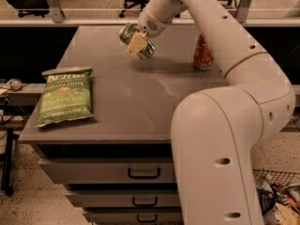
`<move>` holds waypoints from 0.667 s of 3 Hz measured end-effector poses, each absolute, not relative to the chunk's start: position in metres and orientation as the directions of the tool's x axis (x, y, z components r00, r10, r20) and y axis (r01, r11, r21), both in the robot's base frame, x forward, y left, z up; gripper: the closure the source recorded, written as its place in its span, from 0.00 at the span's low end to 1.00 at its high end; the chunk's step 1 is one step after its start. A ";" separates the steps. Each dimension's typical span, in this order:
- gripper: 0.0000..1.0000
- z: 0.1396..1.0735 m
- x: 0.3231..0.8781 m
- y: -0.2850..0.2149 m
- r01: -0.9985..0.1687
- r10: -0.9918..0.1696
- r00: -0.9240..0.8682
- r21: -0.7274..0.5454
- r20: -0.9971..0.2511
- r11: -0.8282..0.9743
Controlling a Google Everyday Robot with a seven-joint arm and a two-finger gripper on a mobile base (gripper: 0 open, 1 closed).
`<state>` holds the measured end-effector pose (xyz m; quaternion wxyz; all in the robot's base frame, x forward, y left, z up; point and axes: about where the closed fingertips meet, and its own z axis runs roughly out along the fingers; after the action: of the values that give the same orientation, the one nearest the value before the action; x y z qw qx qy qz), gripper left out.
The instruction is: Knock green can over
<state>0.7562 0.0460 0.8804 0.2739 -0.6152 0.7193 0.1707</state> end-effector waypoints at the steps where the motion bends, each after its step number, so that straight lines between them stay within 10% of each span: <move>1: 1.00 0.868 0.741 0.048 -0.993 -0.818 -0.079 -0.028 -0.570 0.115; 2: 1.00 0.860 0.732 0.050 -0.997 -0.828 -0.070 0.015 -0.557 0.074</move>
Offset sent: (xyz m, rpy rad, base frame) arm -0.0289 -0.0051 -0.0145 -0.0746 0.1803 0.1673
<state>0.7324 0.0503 0.8605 0.2085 -0.6492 0.7026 0.2034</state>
